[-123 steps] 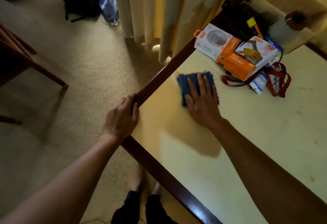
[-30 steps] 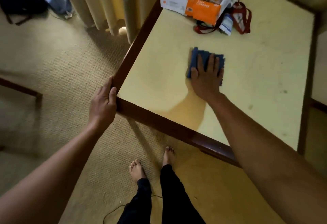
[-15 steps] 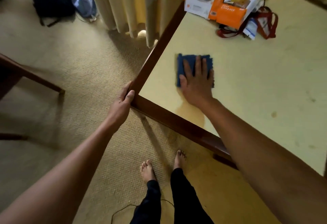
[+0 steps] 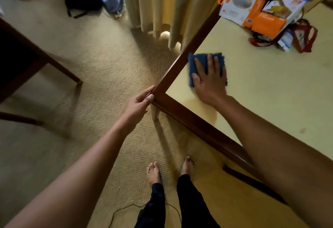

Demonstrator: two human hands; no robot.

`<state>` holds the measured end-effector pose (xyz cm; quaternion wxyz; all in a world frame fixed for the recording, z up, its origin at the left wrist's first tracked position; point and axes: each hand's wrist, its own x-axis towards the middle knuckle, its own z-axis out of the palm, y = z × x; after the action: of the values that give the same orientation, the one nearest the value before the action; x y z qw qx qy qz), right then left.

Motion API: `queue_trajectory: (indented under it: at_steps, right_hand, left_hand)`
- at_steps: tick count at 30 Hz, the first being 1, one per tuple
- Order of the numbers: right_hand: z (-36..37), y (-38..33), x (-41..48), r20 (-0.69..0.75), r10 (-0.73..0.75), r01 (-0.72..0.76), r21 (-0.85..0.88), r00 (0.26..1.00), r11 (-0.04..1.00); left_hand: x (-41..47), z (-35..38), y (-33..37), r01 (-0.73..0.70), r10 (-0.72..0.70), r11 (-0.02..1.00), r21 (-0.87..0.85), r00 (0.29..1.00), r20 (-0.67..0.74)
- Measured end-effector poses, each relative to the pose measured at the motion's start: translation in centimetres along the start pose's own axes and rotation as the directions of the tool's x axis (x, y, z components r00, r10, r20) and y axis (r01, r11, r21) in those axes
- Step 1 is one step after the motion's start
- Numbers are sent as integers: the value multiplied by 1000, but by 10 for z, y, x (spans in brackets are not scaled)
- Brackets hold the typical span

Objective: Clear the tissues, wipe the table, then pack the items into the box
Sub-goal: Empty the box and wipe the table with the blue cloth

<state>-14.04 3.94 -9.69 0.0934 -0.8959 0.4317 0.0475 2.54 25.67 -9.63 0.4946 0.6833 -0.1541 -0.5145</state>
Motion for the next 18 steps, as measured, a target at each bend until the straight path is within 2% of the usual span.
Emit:
queue_trajectory:
  at_steps: [2, 4, 7, 9, 12, 16, 18]
  right_hand:
    - [11, -59, 3, 21, -132, 132, 16, 991, 991]
    - [27, -94, -31, 45, -281, 280, 16, 959, 960]
    - [43, -64, -99, 60, -418, 422, -63, 906, 904]
    - [41, -25, -133, 91, -434, 440, -67, 896, 895]
    - [33, -5, -130, 130, -399, 401, 5, 908, 916]
    - [12, -36, -31, 6, -70, 69, 63, 998, 996]
    - [9, -64, 9, 19, -24, 23, 77, 1000, 997]
  left_hand:
    - [1, -4, -1, 41, -41, 997, -68, 999, 2]
    - [-2, -12, -5, 62, -72, 987, -149, 995, -64]
    - [-13, -39, -14, 66, -92, 991, -113, 964, -251]
    - [-22, -57, -22, 70, -78, 997, -39, 953, -291]
    - [-32, -79, -30, 58, -42, 997, 43, 949, -311]
    - [-36, -75, -30, 23, 10, 993, 112, 959, -285]
    - [-34, -61, -26, -9, 49, 988, 155, 966, -254]
